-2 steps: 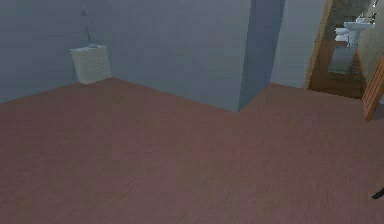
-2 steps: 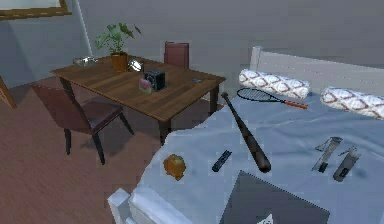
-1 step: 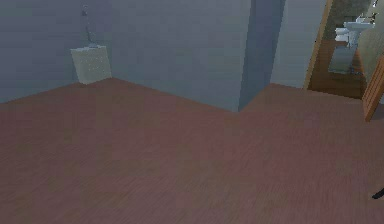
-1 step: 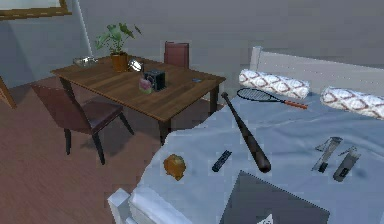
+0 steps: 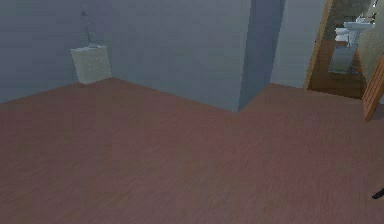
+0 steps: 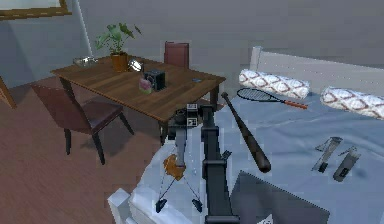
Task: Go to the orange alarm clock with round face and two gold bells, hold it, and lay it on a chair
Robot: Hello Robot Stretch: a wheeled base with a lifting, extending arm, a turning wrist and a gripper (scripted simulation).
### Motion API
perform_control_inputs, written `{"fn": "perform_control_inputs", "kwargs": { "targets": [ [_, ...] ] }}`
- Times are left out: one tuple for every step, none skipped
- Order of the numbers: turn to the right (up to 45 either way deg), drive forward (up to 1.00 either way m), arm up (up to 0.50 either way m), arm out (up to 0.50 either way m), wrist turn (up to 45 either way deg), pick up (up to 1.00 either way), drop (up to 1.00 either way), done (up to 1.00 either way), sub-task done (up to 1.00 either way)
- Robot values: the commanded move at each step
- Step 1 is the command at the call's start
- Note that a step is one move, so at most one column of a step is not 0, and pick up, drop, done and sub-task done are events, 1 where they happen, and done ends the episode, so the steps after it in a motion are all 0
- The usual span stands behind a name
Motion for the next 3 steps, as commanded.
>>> {"fn": "perform_control_inputs", "kwargs": {
  "targets": [
    [0.0,0.00,0.00,0.00,45.0,0.00,0.00,0.00,0.00],
    [0.0,0.00,0.00,0.00,45.0,0.00,0.00,0.00,0.00],
    [0.0,0.00,0.00,0.00,45.0,0.00,0.00,0.00,0.00]
  ]
}}
